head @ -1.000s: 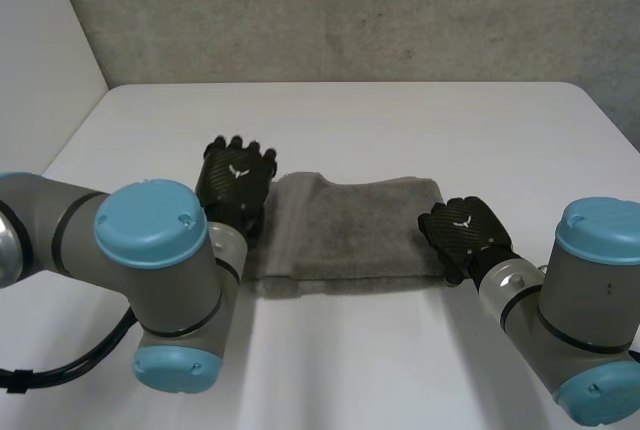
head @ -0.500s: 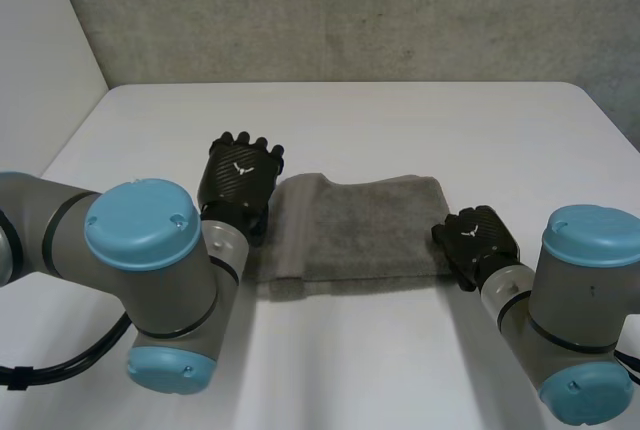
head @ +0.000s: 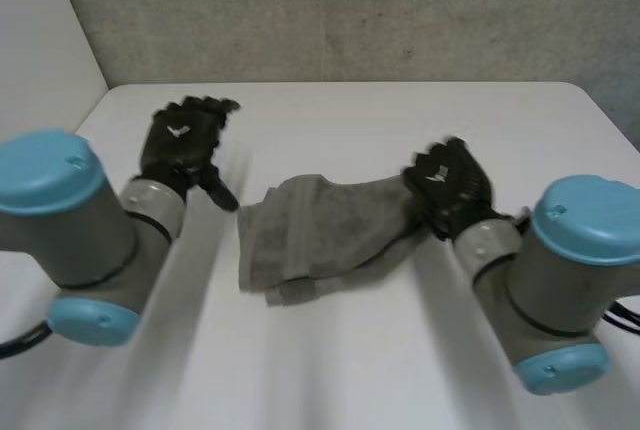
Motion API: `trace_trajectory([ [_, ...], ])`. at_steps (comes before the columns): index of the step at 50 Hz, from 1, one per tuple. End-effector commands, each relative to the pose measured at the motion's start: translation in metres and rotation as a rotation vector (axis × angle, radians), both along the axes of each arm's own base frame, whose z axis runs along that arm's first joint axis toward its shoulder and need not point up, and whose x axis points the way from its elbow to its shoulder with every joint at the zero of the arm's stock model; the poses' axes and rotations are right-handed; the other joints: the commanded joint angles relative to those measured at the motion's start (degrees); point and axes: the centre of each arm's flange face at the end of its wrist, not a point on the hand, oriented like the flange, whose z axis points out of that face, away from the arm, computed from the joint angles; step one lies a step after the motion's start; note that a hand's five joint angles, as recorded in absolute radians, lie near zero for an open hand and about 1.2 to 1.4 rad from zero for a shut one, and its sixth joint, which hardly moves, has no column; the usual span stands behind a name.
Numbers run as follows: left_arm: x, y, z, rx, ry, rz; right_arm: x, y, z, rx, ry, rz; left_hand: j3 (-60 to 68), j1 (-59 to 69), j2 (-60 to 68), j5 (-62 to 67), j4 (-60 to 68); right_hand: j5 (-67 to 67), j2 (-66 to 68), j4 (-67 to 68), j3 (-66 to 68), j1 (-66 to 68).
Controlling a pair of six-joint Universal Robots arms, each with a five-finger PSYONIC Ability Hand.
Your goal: Fold the towel.
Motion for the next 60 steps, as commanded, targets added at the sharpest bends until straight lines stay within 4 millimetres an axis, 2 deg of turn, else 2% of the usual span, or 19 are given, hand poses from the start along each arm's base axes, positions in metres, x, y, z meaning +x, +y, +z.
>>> trace_trajectory([
  [1,0.028,-0.023,0.014,0.019,0.146,0.051,0.082,0.046,0.011,-0.232,0.127,0.34,-3.8,-5.0,-4.6,-12.5,-5.3,4.0,4.1,3.0,2.9,5.0],
  [2,0.032,-0.026,0.014,0.019,0.153,0.065,0.096,0.056,0.006,-0.24,0.128,0.403,-3.8,-5.0,-4.6,-12.5,-5.3,4.0,4.1,3.0,2.9,5.0],
  [3,0.032,-0.026,0.014,0.019,0.153,0.065,0.096,0.056,0.006,-0.24,0.128,0.403,-3.8,-5.0,-4.6,-12.5,-5.3,4.0,4.1,3.0,2.9,5.0],
  [5,0.036,-0.028,0.013,0.025,0.152,0.076,0.116,0.08,-0.016,-0.199,0.141,0.55,-3.6,-4.8,-4.4,-12.3,-5.2,4.0,4.1,3.0,2.9,5.0],
  [9,0.038,-0.027,0.01,0.032,0.15,0.08,0.123,0.098,-0.04,-0.139,0.169,0.669,-3.6,-4.8,-4.4,-12.3,-5.2,4.0,4.1,3.0,2.9,5.0],
  [12,0.038,-0.026,0.009,0.035,0.144,0.078,0.126,0.1,-0.045,-0.124,0.165,0.697,-3.6,-4.8,-4.4,-12.3,-5.2,4.0,4.1,3.0,2.9,5.0],
  [13,0.037,-0.025,0.009,0.036,0.142,0.075,0.126,0.097,-0.045,-0.118,0.158,0.686,-3.6,-4.8,-4.4,-12.3,-5.2,-15.0,-14.8,-15.9,-16.1,-14.0],
  [14,0.037,-0.025,0.009,0.036,0.142,0.075,0.126,0.097,-0.045,-0.118,0.158,0.686,-3.6,-4.8,-4.4,-12.3,-5.2,-15.1,-15.0,-16.1,-16.3,-14.1],
  [15,0.036,-0.024,0.009,0.035,0.141,0.071,0.125,0.094,-0.042,-0.107,0.141,0.663,-3.6,-4.8,-4.4,-12.3,-5.2,-30.5,-30.3,-31.4,-31.6,-29.5],
  [16,0.036,-0.024,0.009,0.035,0.141,0.071,0.125,0.094,-0.042,-0.107,0.141,0.663,-3.6,-4.8,-4.4,-12.3,-5.2,-30.6,-30.4,-31.6,-31.7,-29.6],
  [18,0.033,-0.023,0.009,0.034,0.14,0.061,0.121,0.084,-0.027,-0.071,0.058,0.586,-3.6,-4.8,-4.4,-12.3,-5.2,-51.1,-50.9,-52.0,-52.2,-50.1],
  [22,0.03,-0.02,0.009,0.034,0.136,0.051,0.114,0.076,-0.001,0.011,-0.112,0.507,-3.6,-4.8,-4.4,-12.3,-5.2,-58.5,-58.4,-59.5,-59.7,-57.5],
  [24,0.024,-0.015,0.008,0.037,0.132,0.033,0.101,0.06,0.015,0.131,-0.293,0.423,-3.6,-4.8,-4.4,-12.3,-5.2,-62.1,-61.9,-63.0,-63.2,-61.1],
  [30,0.016,-0.008,0.003,0.05,0.124,0.006,0.074,0.026,0.031,0.289,-0.524,0.303,-3.6,-4.8,-4.4,-12.3,-5.2,-63.3,-63.1,-64.2,-64.4,-62.3],
  [32,0.007,0.0,-0.001,0.062,0.119,-0.024,0.059,0.011,0.024,0.389,-0.603,0.234,-3.6,-4.8,-4.4,-12.3,-5.2,-63.3,-63.1,-64.2,-64.4,-62.3],
  [38,-0.011,0.015,-0.015,0.104,0.099,-0.083,0.047,0.004,0.013,0.497,-0.625,0.167,-3.6,-4.8,-4.4,-12.3,-5.2,-63.8,-63.6,-64.7,-64.9,-62.8],
  [43,-0.025,0.032,-0.051,0.194,-0.06,-0.135,0.042,-0.004,-0.03,0.61,-0.576,0.087,-3.6,-4.8,-4.4,-12.3,-5.2,-66.0,-65.9,-67.0,-67.1,-65.0],
  [48,-0.029,0.043,-0.08,0.246,-0.234,-0.173,0.044,-0.005,-0.046,0.654,-0.539,0.066,-3.4,-4.7,-4.2,-12.1,-5.0,-66.0,-65.9,-67.0,-67.1,-65.0],
  [60,-0.034,0.043,-0.078,0.222,-0.266,-0.186,0.044,-0.004,-0.047,0.714,-0.503,0.054,-3.3,-4.5,-4.1,-12.0,-4.8,-66.0,-65.9,-67.0,-67.1,-65.0],
])
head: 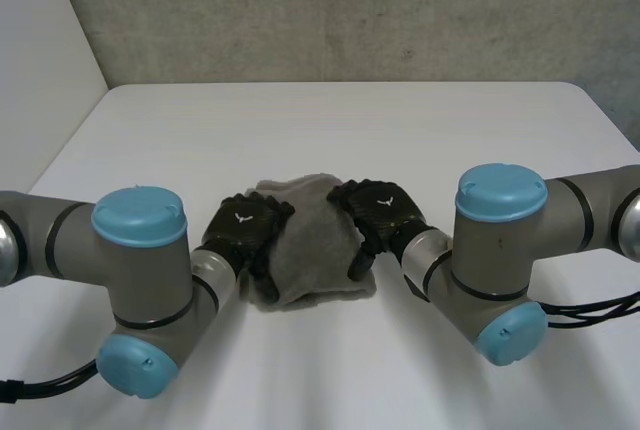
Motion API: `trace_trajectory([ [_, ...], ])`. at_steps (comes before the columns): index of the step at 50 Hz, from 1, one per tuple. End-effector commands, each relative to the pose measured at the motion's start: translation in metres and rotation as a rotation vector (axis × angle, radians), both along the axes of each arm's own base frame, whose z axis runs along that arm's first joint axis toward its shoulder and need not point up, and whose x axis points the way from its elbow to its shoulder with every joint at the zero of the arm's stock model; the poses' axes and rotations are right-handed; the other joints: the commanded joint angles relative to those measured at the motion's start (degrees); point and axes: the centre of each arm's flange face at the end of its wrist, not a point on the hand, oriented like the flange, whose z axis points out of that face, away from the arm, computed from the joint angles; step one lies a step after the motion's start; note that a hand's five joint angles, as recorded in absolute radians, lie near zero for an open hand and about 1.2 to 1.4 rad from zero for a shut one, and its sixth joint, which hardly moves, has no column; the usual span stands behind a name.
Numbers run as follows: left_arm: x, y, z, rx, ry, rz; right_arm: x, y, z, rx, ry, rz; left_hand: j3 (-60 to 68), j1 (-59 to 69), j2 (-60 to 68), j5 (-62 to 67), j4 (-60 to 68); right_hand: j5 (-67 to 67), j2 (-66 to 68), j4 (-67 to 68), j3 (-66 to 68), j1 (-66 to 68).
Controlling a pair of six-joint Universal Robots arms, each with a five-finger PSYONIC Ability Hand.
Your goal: Fold the towel.
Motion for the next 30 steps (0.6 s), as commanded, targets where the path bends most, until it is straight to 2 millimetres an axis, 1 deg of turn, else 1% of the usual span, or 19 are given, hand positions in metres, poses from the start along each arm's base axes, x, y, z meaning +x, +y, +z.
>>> trace_trajectory([
  [1,-0.001,0.001,0.009,-0.024,0.012,0.003,-0.001,0.003,0.009,0.015,0.012,0.01,-3.3,-4.5,-4.1,-11.9,-4.8,-4.2,-5.0,-5.2,-4.1,-3.5],
  [2,-0.001,0.0,0.015,-0.039,0.019,0.012,-0.001,0.003,0.009,0.015,0.012,0.01,-3.3,-4.5,-4.1,-11.9,-4.8,-4.2,-5.0,-5.2,-4.1,-3.5],
  [3,-0.001,0.0,0.015,-0.04,0.019,0.012,-0.001,0.002,0.018,-0.003,0.002,0.006,-3.3,-4.5,-4.1,-11.9,-4.8,-4.2,-5.0,-5.2,-4.1,-3.5],
  [4,0.0,0.0,0.028,-0.07,0.033,0.019,-0.003,0.002,0.036,-0.042,-0.017,-0.002,-3.4,-4.6,-4.2,-12.1,-5.0,-4.2,-5.0,-5.2,-4.1,-3.5],
  [5,0.0,0.0,0.028,-0.07,0.033,0.019,-0.003,0.002,0.036,-0.042,-0.017,-0.003,-3.4,-4.6,-4.2,-12.1,-5.0,-4.2,-5.0,-5.2,-4.1,-3.5],
  [7,0.001,0.0,0.058,-0.141,0.073,0.032,-0.011,0.001,0.079,-0.136,-0.067,-0.029,-3.4,-4.6,-4.2,-12.1,-5.0,-4.2,-5.0,-5.2,-4.1,-3.5],
  [8,0.001,0.0,0.058,-0.141,0.073,0.032,-0.011,0.001,0.079,-0.136,-0.068,-0.029,-3.4,-4.6,-4.2,-12.1,-5.0,-4.2,-5.0,-5.2,-4.1,-3.5],
  [10,0.004,-0.002,0.087,-0.211,0.116,0.05,-0.023,0.002,0.123,-0.226,-0.126,-0.068,-3.4,-4.6,-4.2,-12.1,-5.0,-4.2,-5.0,-5.2,-4.1,-3.5],
  [11,0.004,-0.002,0.087,-0.212,0.116,0.05,-0.023,0.002,0.123,-0.226,-0.126,-0.068,-3.4,-4.6,-4.2,-12.1,-5.0,-4.2,-5.0,-5.2,-4.1,-3.5],
  [12,0.007,-0.001,0.106,-0.254,0.143,0.056,-0.029,0.003,0.142,-0.272,-0.148,-0.09,-3.6,-4.8,-4.4,-12.3,-5.2,-4.2,-5.0,-5.2,-4.1,-3.5],
  [13,0.007,-0.001,0.106,-0.255,0.143,0.056,-0.029,0.003,0.143,-0.273,-0.148,-0.09,-3.6,-4.8,-4.4,-12.3,-5.2,-4.2,-5.0,-5.2,-4.1,-3.5],
  [15,0.014,0.003,0.144,-0.34,0.202,0.078,-0.044,0.004,0.171,-0.334,-0.173,-0.159,-3.6,-4.8,-4.4,-12.3,-5.2,-4.2,-5.0,-5.2,-4.1,-3.5],
  [16,0.014,0.003,0.144,-0.341,0.203,0.078,-0.044,0.004,0.172,-0.335,-0.173,-0.159,-3.6,-4.8,-4.4,-12.3,-5.2,-4.2,-5.0,-5.2,-4.1,-3.5],
  [18,0.025,0.008,0.183,-0.412,0.294,0.124,-0.06,0.004,0.189,-0.346,-0.167,-0.237,-3.6,-4.8,-4.4,-12.3,-5.2,-4.2,-5.0,-5.2,-4.1,-3.5],
  [19,0.025,0.008,0.183,-0.412,0.295,0.124,-0.06,0.004,0.189,-0.346,-0.167,-0.237,-3.6,-4.8,-4.4,-12.3,-5.2,-4.2,-5.0,-5.2,-4.1,-3.5],
  [20,0.03,0.012,0.199,-0.433,0.348,0.147,-0.067,0.005,0.195,-0.344,-0.156,-0.276,-3.8,-5.0,-4.6,-12.4,-5.3,-4.2,-5.0,-5.2,-4.1,-3.5],
  [21,0.03,0.013,0.199,-0.434,0.349,0.147,-0.067,0.005,0.195,-0.344,-0.156,-0.276,-3.8,-5.0,-4.6,-12.4,-5.3,-4.2,-5.0,-5.2,-4.1,-3.5],
  [23,0.037,0.021,0.221,-0.447,0.406,0.17,-0.08,0.002,0.202,-0.33,-0.129,-0.347,-3.9,-5.1,-4.7,-12.6,-5.5,-4.2,-5.0,-5.2,-4.1,-3.5],
  [30,0.048,0.021,0.23,-0.408,0.381,0.203,-0.087,0.0,0.202,-0.33,-0.08,-0.382,-3.9,-5.1,-4.7,-12.6,-5.5,-4.2,-5.0,-5.2,-4.1,-3.5],
])
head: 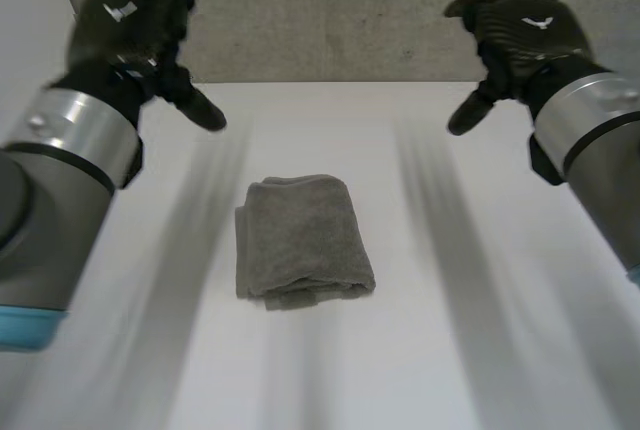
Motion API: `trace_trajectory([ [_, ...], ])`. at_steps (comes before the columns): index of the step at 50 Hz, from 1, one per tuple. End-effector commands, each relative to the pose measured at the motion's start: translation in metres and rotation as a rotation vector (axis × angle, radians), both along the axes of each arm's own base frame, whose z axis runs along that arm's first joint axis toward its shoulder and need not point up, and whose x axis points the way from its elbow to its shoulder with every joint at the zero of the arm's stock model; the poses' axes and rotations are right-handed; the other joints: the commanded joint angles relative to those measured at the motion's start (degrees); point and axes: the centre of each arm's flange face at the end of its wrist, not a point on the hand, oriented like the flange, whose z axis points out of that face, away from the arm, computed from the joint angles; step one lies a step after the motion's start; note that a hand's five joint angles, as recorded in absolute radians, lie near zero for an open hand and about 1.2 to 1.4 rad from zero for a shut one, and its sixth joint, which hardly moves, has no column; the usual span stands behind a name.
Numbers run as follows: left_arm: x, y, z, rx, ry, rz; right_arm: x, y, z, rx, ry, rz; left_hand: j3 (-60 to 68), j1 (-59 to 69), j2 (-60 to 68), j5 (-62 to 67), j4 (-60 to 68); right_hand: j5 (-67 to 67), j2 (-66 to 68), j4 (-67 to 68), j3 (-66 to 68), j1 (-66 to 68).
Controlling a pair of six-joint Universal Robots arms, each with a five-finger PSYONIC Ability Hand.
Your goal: Fold the towel.
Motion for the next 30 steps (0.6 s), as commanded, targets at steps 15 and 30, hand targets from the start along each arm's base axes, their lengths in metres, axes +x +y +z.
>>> trace_trajectory([
  [15,0.011,-0.004,0.003,0.082,-0.015,0.038,-0.022,-0.008,0.005,0.001,0.043,-0.162,-3.8,-5.0,-4.8,-12.4,-5.5,-4.2,-5.0,-5.2,-4.1,-3.3],
  [30,0.008,-0.013,-0.026,0.143,-0.035,0.037,-0.014,-0.014,-0.008,-0.086,-0.023,-0.146,-4.0,-5.2,-4.9,-12.5,-5.7,-4.2,-5.0,-5.2,-4.1,-3.3],
])
